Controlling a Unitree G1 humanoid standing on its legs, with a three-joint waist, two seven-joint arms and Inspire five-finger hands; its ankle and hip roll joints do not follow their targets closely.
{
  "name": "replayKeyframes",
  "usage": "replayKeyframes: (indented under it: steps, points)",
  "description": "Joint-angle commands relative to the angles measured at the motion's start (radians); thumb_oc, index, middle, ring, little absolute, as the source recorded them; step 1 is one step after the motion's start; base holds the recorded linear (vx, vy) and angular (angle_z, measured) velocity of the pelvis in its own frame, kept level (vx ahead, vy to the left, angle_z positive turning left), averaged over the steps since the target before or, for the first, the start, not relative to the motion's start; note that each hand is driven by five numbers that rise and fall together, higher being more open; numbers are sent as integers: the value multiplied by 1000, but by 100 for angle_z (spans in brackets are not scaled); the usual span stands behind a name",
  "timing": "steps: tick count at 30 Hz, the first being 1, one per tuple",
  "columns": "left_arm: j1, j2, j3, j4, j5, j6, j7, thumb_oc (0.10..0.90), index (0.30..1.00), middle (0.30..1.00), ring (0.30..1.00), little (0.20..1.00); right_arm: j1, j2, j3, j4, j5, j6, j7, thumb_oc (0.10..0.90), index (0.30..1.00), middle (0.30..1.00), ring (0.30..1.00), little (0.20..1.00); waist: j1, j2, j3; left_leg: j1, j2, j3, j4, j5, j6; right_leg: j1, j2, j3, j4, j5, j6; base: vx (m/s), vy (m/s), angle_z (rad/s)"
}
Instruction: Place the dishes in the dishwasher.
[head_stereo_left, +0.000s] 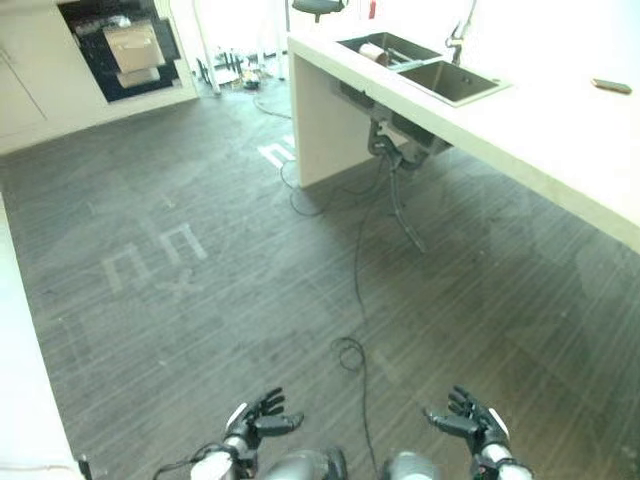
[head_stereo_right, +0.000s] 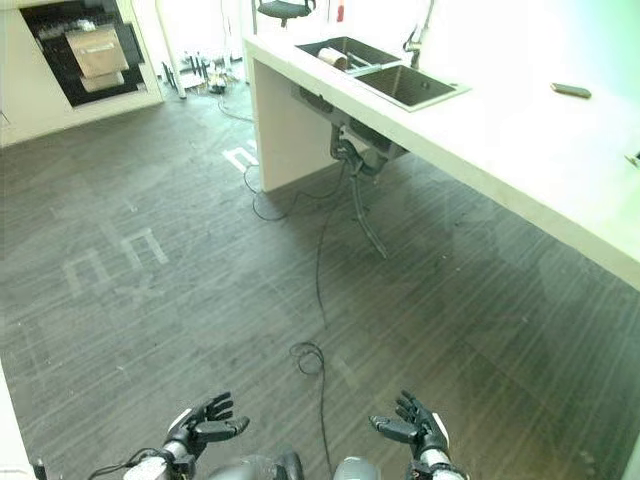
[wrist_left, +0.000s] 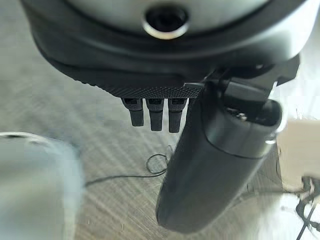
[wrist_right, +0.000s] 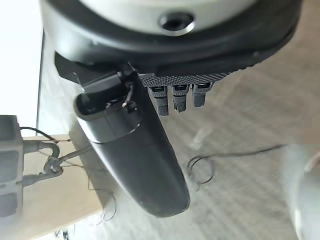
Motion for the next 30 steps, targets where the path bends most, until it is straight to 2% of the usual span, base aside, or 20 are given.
replayKeyframes:
  steps: [1, 3, 4, 6, 7, 10, 12, 13, 15, 16, 17, 19, 20, 21, 22, 24, 26, 28, 29, 30]
  points:
    - [11, 43, 33, -116, 26, -33, -6, 800, 900, 900, 900, 900, -41, -29, -30, -47, 6, -95, -16, 800, 900, 900, 900, 900, -27, -16, 33, -19, 121, -25, 46, -128, -91, 164, 92, -12, -463, 43, 42, 265, -98, 107]
    - [3, 50, 40, -119, 44, -11, -4, 800, 900, 900, 900, 900, -41, -47, -43, -46, 24, -95, 9, 800, 900, 900, 900, 900, -38, -8, 45, 10, 129, -34, 46, -149, -97, 123, 82, -35, -657, 78, 44, 392, -154, 133]
    - [-1, 45, 41, -106, 49, -4, -3, 800, 900, 900, 900, 900, -43, -54, -55, -40, 18, -101, 25, 800, 900, 900, 900, 900, -46, -7, 49, 36, 122, -43, 46, -174, -98, 92, 73, -36, -775, 130, 62, 513, -199, 32]
    - [4, 29, 32, -59, 74, -7, 4, 800, 900, 900, 900, 900, -42, -56, -64, -24, 5, -114, 43, 800, 900, 900, 900, 900, -51, -5, 47, 91, 105, -53, 46, -220, -97, 53, 52, -33, -816, 161, 74, 685, -279, -38]
    - [21, 14, 24, -11, 102, -5, 21, 800, 900, 900, 900, 900, -38, -59, -57, -23, -7, -120, 34, 800, 900, 900, 900, 900, -59, 6, 33, 140, 106, -63, 46, -239, -113, 82, 69, -36, -816, 121, 38, 739, -342, -34]
    - [40, 4, 28, 47, 98, 30, 24, 800, 900, 900, 900, 900, -39, -65, -42, -9, -7, -135, 25, 800, 900, 900, 900, 900, -73, 16, 17, 191, 116, -68, 46, -237, -134, 108, 103, -4, -786, 59, -4, 608, -332, -25]
    - [61, -12, 45, 121, 110, 69, 30, 800, 900, 900, 900, 900, -51, -78, -21, 1, -29, -138, 26, 800, 900, 900, 900, 900, -68, 13, 0, 266, 128, -59, 46, -87, -197, 172, 136, 21, -804, 11, -48, 658, -446, -11]
    - [73, -21, 64, 163, 94, 80, 25, 800, 900, 900, 900, 900, -58, -86, -10, 2, -41, -144, 24, 800, 900, 900, 900, 900, -58, 8, -3, 245, 137, -61, 160, 17, -243, 209, 146, 19, -816, -12, -71, 577, -453, -27]
    - [85, -29, 95, 193, 85, 88, 14, 800, 900, 900, 900, 900, -57, -101, -7, -2, -58, -145, 23, 800, 900, 900, 900, 900, -42, -3, -2, 130, 170, -47, 387, 81, -269, 251, 146, 9, -816, -47, -105, 433, -414, -19]
    - [86, -30, 107, 201, 112, 89, 11, 800, 900, 900, 900, 900, -61, -107, -11, 0, -52, -144, 23, 800, 900, 900, 900, 900, -30, -14, 7, 28, 204, -28, 495, 83, -259, 290, 148, 8, -816, -73, -125, 280, -295, -16]
    - [87, -31, 110, 202, 116, 89, 12, 800, 900, 900, 900, 900, -65, -109, -10, 1, -44, -143, 23, 800, 900, 900, 900, 900, -24, -13, 13, -3, 197, -32, 491, 71, -253, 306, 152, 11, -816, -81, -128, 311, -224, -26]
    - [98, -28, 115, 201, 97, 86, 24, 800, 900, 900, 900, 900, -80, -104, -2, 10, -39, -154, 23, 800, 900, 900, 900, 900, -4, -21, 27, -26, 163, -39, 328, 42, -231, 337, 156, 49, -816, -92, -113, 338, -96, -34]
    - [100, -22, 123, 204, 99, 89, 28, 800, 900, 900, 900, 900, -86, -96, 2, 12, -36, -148, 18, 800, 900, 900, 900, 900, 4, -34, 27, -35, 147, -43, 200, 63, -221, 335, 155, 75, -816, -90, -104, 323, -60, -68]
    - [103, -21, 125, 206, 105, 89, 30, 800, 900, 900, 900, 900, -87, -95, 4, 12, -31, -143, 14, 800, 900, 900, 900, 900, 10, -36, 27, -43, 140, -57, 147, 78, -228, 340, 159, 87, -816, -95, -99, 408, -23, -118]
    - [112, -26, 130, 211, 118, 88, 30, 800, 900, 900, 900, 900, -85, -89, 9, 11, -38, -134, 4, 800, 900, 900, 900, 900, 34, -37, 31, -122, 118, -113, 46, 133, -254, 359, 172, 124, -816, -111, -87, 455, 26, -185]
    - [131, -33, 131, 215, 125, 90, 19, 800, 900, 900, 900, 900, -80, -85, 20, 4, -61, -120, -9, 800, 900, 900, 900, 900, 56, -21, 42, -269, 145, -165, 46, 172, -276, 387, 193, 140, -816, -126, -88, 418, 75, -163]
    - [140, -34, 124, 217, 123, 106, 7, 800, 900, 900, 900, 900, -69, -91, 18, -17, -67, -87, -17, 800, 900, 900, 900, 900, 57, -21, 56, -334, 169, -150, 46, 188, -274, 420, 184, 140, -816, -141, -93, 335, 134, -26]
    - [145, -36, 126, 222, 123, 106, 3, 800, 900, 900, 900, 900, -58, -95, 13, -23, -82, -70, -29, 800, 900, 900, 900, 900, 50, -21, 64, -318, 175, -125, 46, 188, -268, 448, 175, 136, -816, -155, -93, 418, 222, -12]
    - [144, -36, 129, 229, 124, 100, -4, 800, 900, 900, 900, 900, -53, -95, 7, -15, -89, -66, -39, 800, 900, 900, 900, 900, 41, -17, 61, -292, 177, -101, 46, 164, -258, 463, 172, 128, -816, -161, -88, 538, 293, -37]
    - [144, -35, 132, 234, 124, 101, -4, 800, 900, 900, 900, 900, -49, -93, 4, -1, -94, -71, -38, 800, 900, 900, 900, 900, 38, -29, 58, -265, 165, -93, 46, 130, -255, 484, 158, 130, -816, -174, -80, 386, 237, -34]
